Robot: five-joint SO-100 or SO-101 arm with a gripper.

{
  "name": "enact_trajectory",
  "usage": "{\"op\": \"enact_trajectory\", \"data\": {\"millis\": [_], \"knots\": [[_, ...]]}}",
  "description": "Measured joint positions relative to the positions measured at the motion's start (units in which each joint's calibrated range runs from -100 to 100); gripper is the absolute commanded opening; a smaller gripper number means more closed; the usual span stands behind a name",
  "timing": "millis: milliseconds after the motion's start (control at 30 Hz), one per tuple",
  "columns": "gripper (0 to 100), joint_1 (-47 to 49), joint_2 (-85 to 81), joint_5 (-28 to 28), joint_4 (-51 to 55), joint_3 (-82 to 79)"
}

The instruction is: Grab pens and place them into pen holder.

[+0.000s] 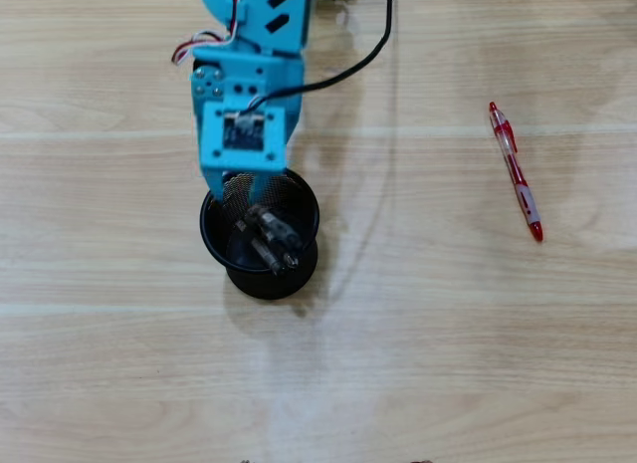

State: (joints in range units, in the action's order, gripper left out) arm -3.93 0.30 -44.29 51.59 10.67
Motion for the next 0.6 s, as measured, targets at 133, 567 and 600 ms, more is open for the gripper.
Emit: {"op": "enact_trajectory", "data": {"millis": [133,567,600], "knots": [[20,6.75,-2.03,2.66,3.7,4.25],[24,43.39,26.07,-14.55,27.65,18.95],[24,44.74,27.34,-14.81,27.65,19.39]]}}
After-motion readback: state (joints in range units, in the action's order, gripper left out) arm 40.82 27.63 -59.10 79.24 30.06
